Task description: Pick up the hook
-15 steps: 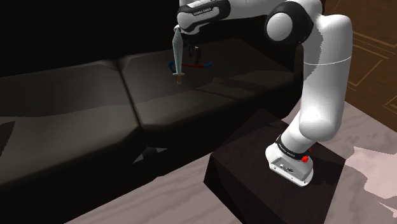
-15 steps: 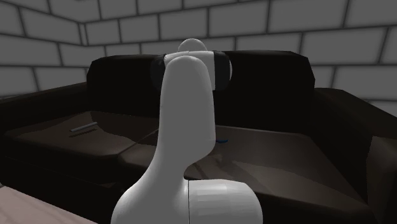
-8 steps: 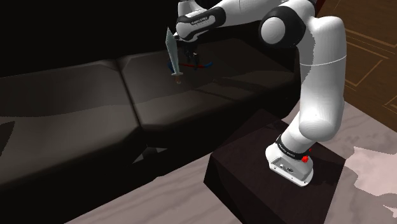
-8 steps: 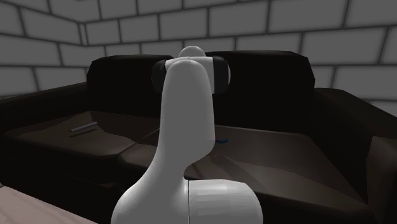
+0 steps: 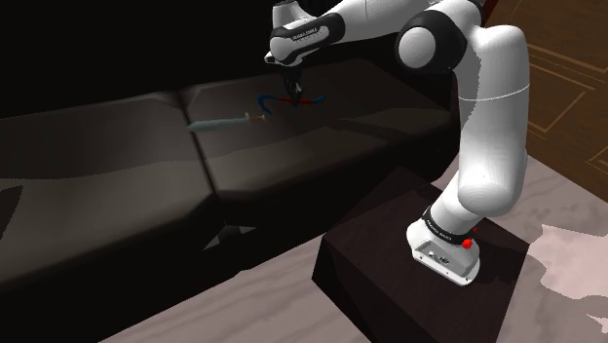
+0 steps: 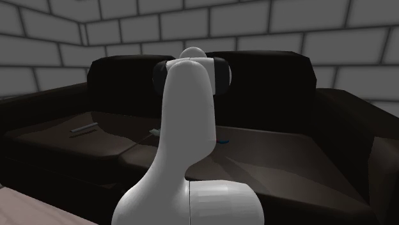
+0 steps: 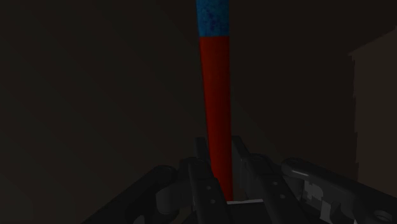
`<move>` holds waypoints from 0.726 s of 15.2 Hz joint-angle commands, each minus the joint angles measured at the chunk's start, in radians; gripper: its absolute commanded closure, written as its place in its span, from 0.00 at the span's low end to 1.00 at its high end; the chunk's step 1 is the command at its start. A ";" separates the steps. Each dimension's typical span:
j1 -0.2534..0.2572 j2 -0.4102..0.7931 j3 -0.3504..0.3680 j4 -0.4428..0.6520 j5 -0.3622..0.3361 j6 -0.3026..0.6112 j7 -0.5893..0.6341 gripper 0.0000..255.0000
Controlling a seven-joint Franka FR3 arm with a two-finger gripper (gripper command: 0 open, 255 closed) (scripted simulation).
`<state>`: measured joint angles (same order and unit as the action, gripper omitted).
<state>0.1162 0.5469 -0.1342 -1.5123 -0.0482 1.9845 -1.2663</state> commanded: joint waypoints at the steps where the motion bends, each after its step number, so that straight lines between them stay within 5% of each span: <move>1: 0.000 0.000 0.000 0.000 0.000 0.000 0.000 1.00; 11: 0.001 -0.031 -0.002 0.047 -0.002 -0.078 -0.006 1.00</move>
<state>0.1171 0.5199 -0.1356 -1.4742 -0.0496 1.9199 -1.2708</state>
